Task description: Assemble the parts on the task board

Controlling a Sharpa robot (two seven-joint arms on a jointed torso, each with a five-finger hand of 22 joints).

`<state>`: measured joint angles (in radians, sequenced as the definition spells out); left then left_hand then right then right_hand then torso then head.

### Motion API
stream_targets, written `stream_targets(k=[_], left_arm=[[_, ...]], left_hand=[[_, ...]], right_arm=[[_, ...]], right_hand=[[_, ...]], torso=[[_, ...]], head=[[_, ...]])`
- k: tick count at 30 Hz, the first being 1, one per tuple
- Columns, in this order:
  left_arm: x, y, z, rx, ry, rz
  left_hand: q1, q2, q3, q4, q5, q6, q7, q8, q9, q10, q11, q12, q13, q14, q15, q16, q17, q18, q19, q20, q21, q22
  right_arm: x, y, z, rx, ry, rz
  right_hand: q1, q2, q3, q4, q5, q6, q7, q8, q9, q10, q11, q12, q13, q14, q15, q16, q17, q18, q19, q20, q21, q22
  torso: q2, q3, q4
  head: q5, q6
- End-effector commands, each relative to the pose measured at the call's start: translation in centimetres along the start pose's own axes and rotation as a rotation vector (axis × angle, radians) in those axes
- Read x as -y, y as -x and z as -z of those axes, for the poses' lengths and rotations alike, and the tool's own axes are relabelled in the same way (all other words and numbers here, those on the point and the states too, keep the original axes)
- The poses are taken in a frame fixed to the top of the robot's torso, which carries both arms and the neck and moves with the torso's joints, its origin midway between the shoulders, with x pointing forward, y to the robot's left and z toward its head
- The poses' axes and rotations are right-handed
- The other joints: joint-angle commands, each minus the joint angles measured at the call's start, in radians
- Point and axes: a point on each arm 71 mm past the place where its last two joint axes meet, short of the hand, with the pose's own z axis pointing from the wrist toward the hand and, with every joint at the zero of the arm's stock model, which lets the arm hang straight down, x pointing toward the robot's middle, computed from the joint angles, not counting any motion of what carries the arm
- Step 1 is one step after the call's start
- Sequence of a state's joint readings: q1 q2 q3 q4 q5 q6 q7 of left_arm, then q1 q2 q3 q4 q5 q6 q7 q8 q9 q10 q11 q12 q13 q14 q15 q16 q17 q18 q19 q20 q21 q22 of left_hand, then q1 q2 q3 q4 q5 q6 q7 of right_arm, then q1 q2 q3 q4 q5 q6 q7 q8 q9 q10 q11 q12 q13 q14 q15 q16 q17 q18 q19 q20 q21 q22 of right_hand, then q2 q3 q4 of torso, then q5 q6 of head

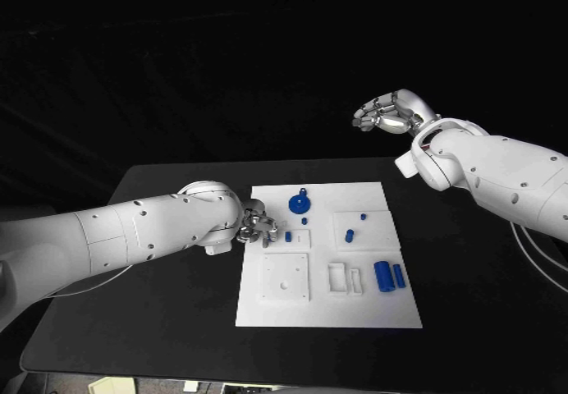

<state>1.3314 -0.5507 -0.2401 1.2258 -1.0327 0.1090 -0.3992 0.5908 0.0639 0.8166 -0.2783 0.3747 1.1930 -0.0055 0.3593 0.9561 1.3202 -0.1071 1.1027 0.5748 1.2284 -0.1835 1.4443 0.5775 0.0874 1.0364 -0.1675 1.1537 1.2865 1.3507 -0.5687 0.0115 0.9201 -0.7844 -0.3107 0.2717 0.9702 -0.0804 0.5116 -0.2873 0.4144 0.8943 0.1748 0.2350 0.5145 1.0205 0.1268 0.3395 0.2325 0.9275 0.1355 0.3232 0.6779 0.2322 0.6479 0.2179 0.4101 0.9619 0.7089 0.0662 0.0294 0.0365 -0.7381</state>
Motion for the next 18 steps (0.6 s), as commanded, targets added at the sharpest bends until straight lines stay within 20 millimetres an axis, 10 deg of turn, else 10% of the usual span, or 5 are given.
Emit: stream_targets(k=[1,18], left_arm=[[0.13,-0.07,-0.11,-0.008,-0.007,-0.012],[0.37,-0.21,-0.58,-0.073,0.003,-0.037]], left_hand=[[0.012,0.011,0.145,-0.013,0.019,0.008,0.0,-0.006,0.001,0.005,-0.006,-0.007,0.001,0.009,-0.024,-0.004,0.0,0.011,-0.002,-0.103,0.005,-0.001],[0.013,0.013,0.144,-0.014,0.018,0.008,0.0,-0.007,0.002,0.004,-0.006,-0.007,0.001,0.008,-0.023,-0.004,0.001,0.01,-0.003,-0.102,0.005,-0.001]], right_arm=[[-0.14,-0.06,-0.02,-0.005,0.008,-0.01],[-0.33,-0.34,-0.12,-0.012,0.011,-0.014]], right_hand=[[0.01,0.0,-0.006,-0.001,0.005,-0.005,0.001,0.006,-0.002,0.008,0.001,-0.006,-0.002,0.006,-0.002,-0.004,-0.001,0.002,0.0,0.003,-0.004,0.001],[0.01,0.0,-0.006,-0.001,0.005,-0.005,0.001,0.006,-0.003,0.009,0.001,-0.008,-0.004,0.007,-0.002,-0.005,-0.002,0.002,-0.001,0.004,-0.005,0.001]], torso=[[0.0,0.0,-0.0001],[0.0,0.0008,-0.0005]], head=[[-0.001,0.0],[-0.001,0.001]])
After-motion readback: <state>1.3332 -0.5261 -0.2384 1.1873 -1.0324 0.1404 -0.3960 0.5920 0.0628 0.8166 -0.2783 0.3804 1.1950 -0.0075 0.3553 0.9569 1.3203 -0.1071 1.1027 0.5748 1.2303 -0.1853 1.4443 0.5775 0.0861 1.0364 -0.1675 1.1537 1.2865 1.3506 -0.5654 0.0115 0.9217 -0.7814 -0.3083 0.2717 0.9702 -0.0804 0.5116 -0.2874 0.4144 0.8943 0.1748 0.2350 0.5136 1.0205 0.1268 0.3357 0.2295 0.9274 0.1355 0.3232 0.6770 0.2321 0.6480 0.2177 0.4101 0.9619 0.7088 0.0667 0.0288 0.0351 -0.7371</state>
